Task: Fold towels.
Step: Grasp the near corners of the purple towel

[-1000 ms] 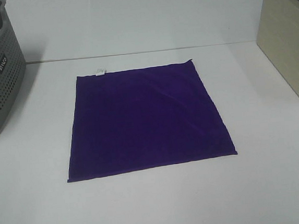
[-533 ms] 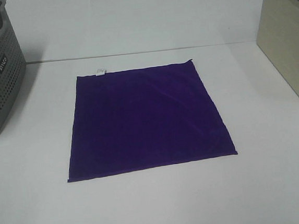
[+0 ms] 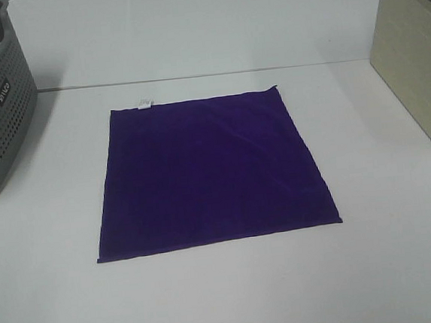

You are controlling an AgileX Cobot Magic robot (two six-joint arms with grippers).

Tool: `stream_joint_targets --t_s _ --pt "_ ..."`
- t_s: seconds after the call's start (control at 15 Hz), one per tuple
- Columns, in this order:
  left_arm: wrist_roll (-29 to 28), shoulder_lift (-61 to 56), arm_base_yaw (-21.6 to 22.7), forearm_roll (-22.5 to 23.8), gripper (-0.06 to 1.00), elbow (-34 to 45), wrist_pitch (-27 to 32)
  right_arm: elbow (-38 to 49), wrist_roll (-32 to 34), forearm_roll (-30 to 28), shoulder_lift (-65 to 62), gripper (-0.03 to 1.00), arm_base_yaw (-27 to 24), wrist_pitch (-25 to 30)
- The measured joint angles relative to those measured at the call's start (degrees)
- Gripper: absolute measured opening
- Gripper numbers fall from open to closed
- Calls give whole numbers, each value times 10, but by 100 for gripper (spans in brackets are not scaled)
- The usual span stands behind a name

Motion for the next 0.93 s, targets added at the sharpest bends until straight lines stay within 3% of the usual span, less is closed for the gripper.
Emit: stream_joint_targets --t_s 0.93 --pt "0 0 0 0 99 0 0 1 0 -1 0 96 0 0"
